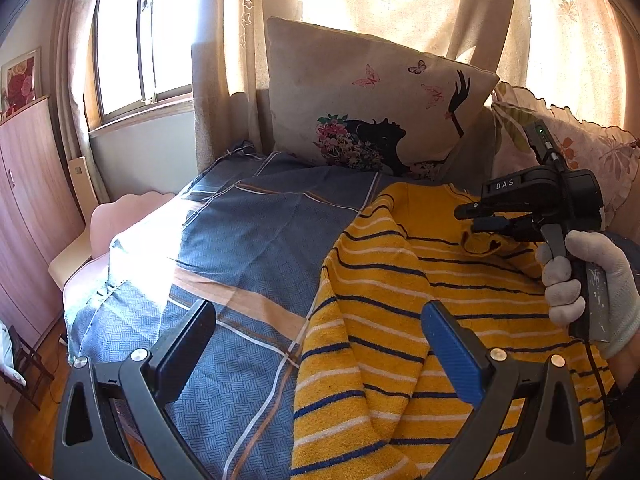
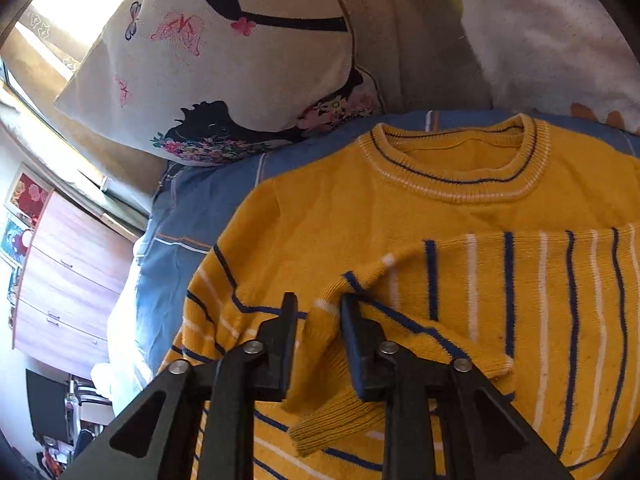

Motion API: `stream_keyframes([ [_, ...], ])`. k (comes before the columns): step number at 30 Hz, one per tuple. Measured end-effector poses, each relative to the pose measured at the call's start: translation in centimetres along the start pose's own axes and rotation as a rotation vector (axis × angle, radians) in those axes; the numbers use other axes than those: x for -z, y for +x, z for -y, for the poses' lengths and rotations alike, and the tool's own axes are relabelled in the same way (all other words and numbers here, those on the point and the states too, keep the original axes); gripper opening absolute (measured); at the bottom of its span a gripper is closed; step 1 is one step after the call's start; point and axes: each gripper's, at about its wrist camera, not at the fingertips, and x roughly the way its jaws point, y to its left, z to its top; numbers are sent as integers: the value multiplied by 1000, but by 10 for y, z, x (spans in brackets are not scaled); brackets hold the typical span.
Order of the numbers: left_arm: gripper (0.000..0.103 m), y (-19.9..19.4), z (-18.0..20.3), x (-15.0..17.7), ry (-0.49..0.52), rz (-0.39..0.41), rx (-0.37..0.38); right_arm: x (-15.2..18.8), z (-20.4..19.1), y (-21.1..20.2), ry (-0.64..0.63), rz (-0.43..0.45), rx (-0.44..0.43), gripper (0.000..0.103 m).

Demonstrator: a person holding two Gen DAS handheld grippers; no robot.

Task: Fold small clothes
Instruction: 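Grasp a sweater sleeve cuff with the right gripper and fold it across the body, then open the right gripper and release the sleeve on the sweater body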

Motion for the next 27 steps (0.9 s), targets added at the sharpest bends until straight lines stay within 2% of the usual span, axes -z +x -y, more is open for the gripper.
stream_keyframes([
  [3, 102, 2, 2, 0, -2, -10, 4, -1, -7, -2, 4, -5, -100, 40],
  [6, 102, -2, 3, -1, 0, -6, 5, 3, -21, -18, -50, 9, -106, 46],
  [9, 102, -5, 5, -1, 0, 1, 7, 14, -31, -32, -126, 24, -47, 50],
  [12, 102, -7, 9, 1, 11, -1, 9, 33, -21, -52, -151, 27, 14, 50],
  [15, 102, -8, 15, 3, 21, -6, 12, 56, -9, -80, -159, 66, 47, 50],
  [17, 102, -8, 18, 4, 28, -10, 12, 71, -4, -101, -166, 113, 60, 52],
  [20, 102, -10, 22, 5, 39, -8, 11, 98, -7, -134, -217, 220, 126, 66],
  [23, 102, -13, 26, 6, 46, -7, 9, 124, -15, -162, -270, 376, 211, 84],
  [24, 102, -13, 26, 6, 46, -8, 9, 132, -15, -171, -266, 427, 221, 88],
  [27, 102, -15, 27, 9, 44, -13, 12, 145, -9, -190, -192, 520, 186, 88],
])
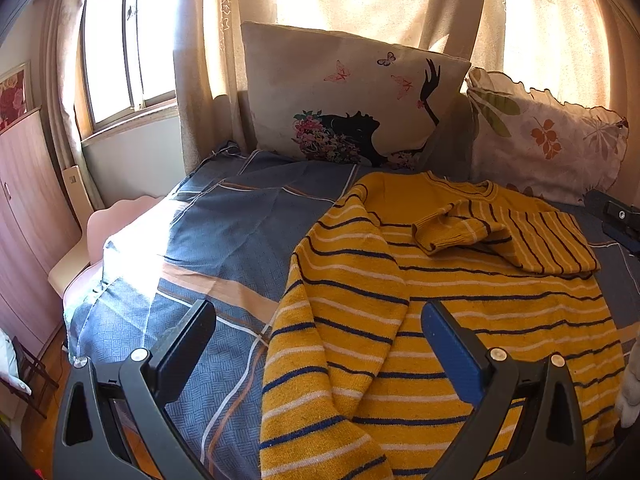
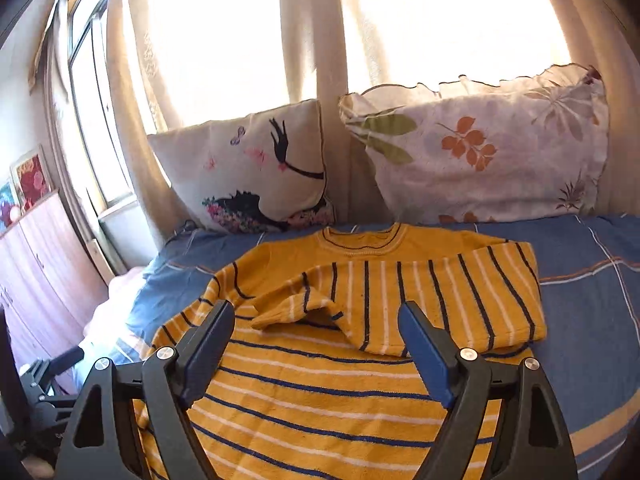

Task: Fold small clothes
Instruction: 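Open the right gripper and release the sleeve on the sweater body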

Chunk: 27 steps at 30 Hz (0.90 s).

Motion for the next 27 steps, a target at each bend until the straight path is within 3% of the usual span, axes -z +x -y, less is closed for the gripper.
stream_keyframes([
  [5, 102, 0, 0, 6, 2, -12, -3, 10, 5, -9, 106, -43, -69, 88],
  [15, 102, 9, -5, 19, -17, -61, 10, 44, -16, 3, 95, -180, -130, 88],
  [27, 102, 21, -22, 28, -54, -112, 18, 53, -32, 8, 91, -201, -134, 88],
])
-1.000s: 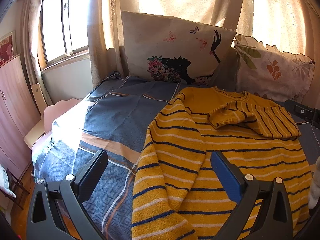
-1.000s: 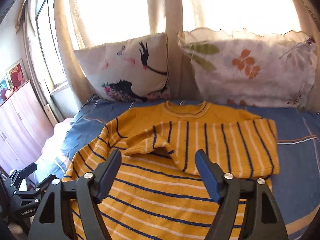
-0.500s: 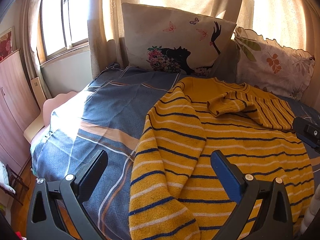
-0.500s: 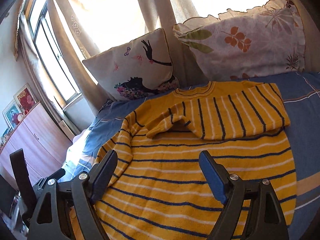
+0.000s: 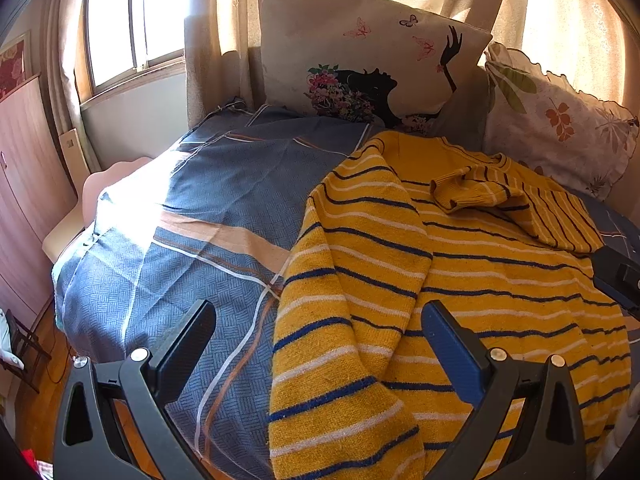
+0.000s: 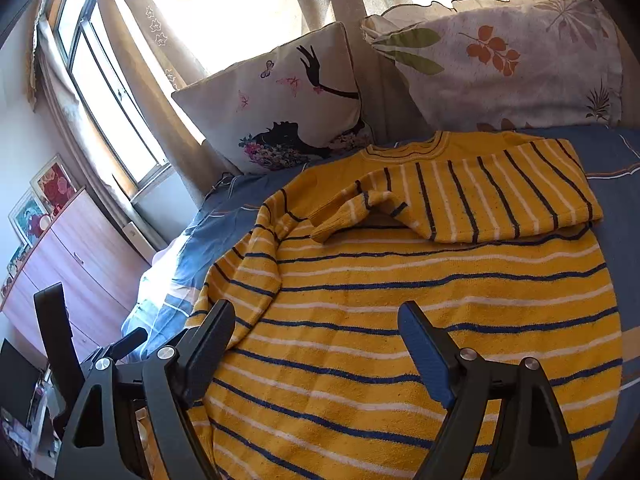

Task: Fold small clothes
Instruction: 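Open the right gripper and release the sleeve on the sweater body, then grasp the other sleeve cuff with the left gripper and fold it across the body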

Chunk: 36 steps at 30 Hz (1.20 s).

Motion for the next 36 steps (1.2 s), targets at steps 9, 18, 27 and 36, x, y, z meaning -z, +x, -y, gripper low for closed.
stream_keyframes([
  [9, 7, 11, -47, 11, -156, -132, 185, 7, -23, -1, -46, -19, 19, 88],
  [18, 6, -5, -156, 0, -400, -13, -53, 20, -53, 4, -133, -70, 19, 88],
  [27, 53, -10, -167, 22, -355, -63, 116, 22, -68, 42, -149, -175, 15, 88],
  [36, 43, 0, -76, 41, -52, -130, 167, 21, -64, 69, -136, -229, 7, 88],
])
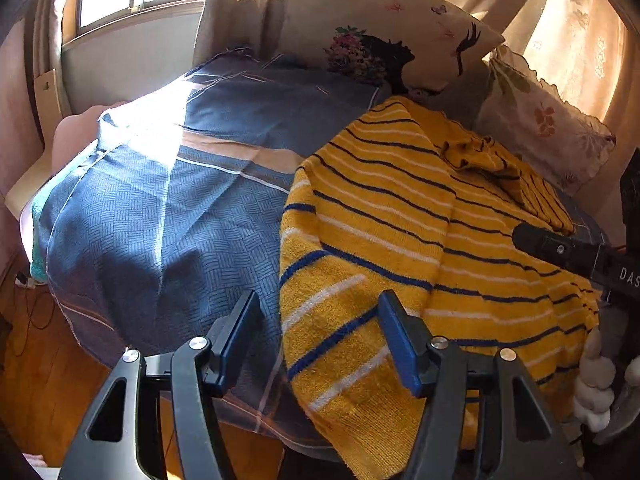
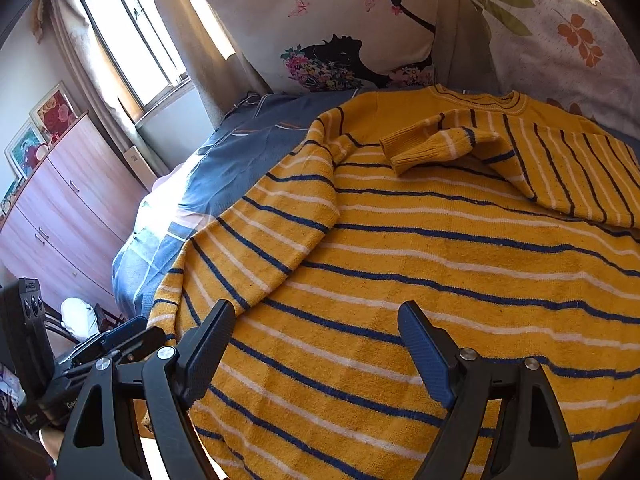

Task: Fold small clothes
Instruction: 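Grasp the other sleeve cuff with the left gripper and fold it across the body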

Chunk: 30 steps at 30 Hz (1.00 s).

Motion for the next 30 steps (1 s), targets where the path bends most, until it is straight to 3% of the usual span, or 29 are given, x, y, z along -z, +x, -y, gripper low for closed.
stream_keyframes([
  [1, 8, 4, 0, -1, 1, -15, 0, 0, 3, 0, 3, 0, 2, 88],
  [5, 8, -7, -31, -20, -136, 29, 42, -4, 18, -10, 5, 21, 7, 85],
  [7, 8, -21, -59, -39, -217, 81, 6, -8, 29, -20, 6, 42, 19, 85],
  [9, 7, -34, -88, -63, -277, 134, -77, -14, 46, -30, 28, 65, 31, 85],
  [12, 7, -44, -119, -101, -299, 212, -205, -24, 75, -42, 73, 87, 49, 85],
  [15, 7, -32, -133, -133, -314, 191, -204, -34, 100, -51, 112, 107, 73, 85],
  [19, 8, -21, -123, -155, -303, 193, -208, -62, 109, -48, 116, 107, 57, 85],
  [25, 8, -16, -94, -162, -259, 223, -192, -119, 49, 20, -139, -21, 39, 85],
  [28, 8, -18, -89, -158, -256, 226, -178, -122, 20, 72, -321, -91, 158, 78],
  [30, 8, -19, -91, -155, -261, 219, -163, -119, 16, 100, -405, -114, 267, 67],
])
